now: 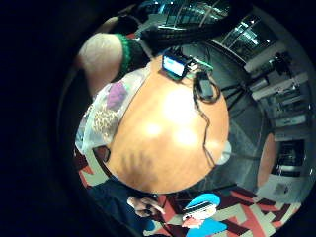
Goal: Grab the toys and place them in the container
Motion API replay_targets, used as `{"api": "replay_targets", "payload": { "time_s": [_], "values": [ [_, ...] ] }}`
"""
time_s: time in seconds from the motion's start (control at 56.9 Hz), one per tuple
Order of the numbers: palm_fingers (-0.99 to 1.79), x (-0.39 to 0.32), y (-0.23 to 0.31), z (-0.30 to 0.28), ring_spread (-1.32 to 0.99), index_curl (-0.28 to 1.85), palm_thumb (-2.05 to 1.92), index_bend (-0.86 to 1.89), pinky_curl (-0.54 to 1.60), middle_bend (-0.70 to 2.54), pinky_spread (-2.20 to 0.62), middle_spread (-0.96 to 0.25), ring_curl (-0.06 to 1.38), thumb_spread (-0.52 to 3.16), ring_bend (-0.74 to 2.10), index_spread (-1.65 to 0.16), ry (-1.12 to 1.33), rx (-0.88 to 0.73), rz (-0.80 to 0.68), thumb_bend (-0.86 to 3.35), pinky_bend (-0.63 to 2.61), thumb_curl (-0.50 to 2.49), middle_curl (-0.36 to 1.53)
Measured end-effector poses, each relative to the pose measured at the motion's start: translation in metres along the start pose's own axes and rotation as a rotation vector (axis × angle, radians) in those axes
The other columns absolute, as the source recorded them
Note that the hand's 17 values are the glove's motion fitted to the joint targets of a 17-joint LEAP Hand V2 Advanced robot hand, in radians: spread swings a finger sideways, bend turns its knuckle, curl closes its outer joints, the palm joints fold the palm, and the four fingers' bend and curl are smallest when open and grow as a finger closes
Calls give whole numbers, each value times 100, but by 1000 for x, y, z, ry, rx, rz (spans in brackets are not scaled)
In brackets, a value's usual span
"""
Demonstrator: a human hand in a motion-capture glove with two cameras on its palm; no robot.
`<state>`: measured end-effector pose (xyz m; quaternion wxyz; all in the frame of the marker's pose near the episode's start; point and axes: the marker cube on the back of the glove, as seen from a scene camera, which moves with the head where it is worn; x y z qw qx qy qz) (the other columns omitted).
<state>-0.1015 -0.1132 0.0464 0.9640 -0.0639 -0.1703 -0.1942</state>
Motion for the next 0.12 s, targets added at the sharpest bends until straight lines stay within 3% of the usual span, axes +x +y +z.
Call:
{"api": "replay_targets", "payload": {
  "time_s": [0.123],
  "values": [
    [0,4,42,1,3,44,8,18,36,19,3,2,31,134,45,-28,-9,40,-33,-1,100,41,42]
  ]
}}
